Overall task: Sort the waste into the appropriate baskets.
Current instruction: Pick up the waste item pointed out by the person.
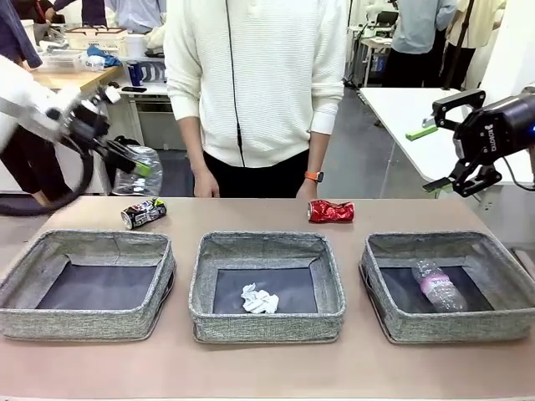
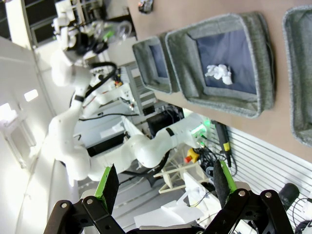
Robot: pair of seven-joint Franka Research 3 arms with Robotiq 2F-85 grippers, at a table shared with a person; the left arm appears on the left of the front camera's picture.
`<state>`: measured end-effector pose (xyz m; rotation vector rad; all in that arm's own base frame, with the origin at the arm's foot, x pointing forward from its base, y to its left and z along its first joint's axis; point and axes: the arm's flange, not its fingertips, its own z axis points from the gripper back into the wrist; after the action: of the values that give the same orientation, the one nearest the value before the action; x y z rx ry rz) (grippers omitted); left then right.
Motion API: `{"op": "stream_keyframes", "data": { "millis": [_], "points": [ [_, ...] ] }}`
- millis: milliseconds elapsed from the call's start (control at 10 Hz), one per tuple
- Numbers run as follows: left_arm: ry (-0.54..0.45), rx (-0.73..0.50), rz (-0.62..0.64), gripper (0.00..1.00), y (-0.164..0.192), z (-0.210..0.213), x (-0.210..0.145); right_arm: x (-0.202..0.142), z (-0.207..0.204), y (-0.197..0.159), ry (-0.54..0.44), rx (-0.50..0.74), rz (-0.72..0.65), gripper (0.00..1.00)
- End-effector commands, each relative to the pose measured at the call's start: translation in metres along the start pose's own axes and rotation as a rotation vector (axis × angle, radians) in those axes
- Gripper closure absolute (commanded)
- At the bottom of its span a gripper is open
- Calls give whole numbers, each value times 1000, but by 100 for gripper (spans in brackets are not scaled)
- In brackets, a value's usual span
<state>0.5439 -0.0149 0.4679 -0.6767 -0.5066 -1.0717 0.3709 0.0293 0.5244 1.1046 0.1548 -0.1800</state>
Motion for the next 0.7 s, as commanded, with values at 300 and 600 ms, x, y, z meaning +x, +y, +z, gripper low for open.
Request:
{"op": "stream_keyframes", "data": {
  "millis": [300, 600],
  "points": [
    [495, -67, 227, 80, -4, 11, 58, 0, 3, -1, 8, -1, 28, 0],
    [349, -43, 185, 80, -40, 25, 46, 0, 3, -1, 8, -1, 28, 0]
  ]
}}
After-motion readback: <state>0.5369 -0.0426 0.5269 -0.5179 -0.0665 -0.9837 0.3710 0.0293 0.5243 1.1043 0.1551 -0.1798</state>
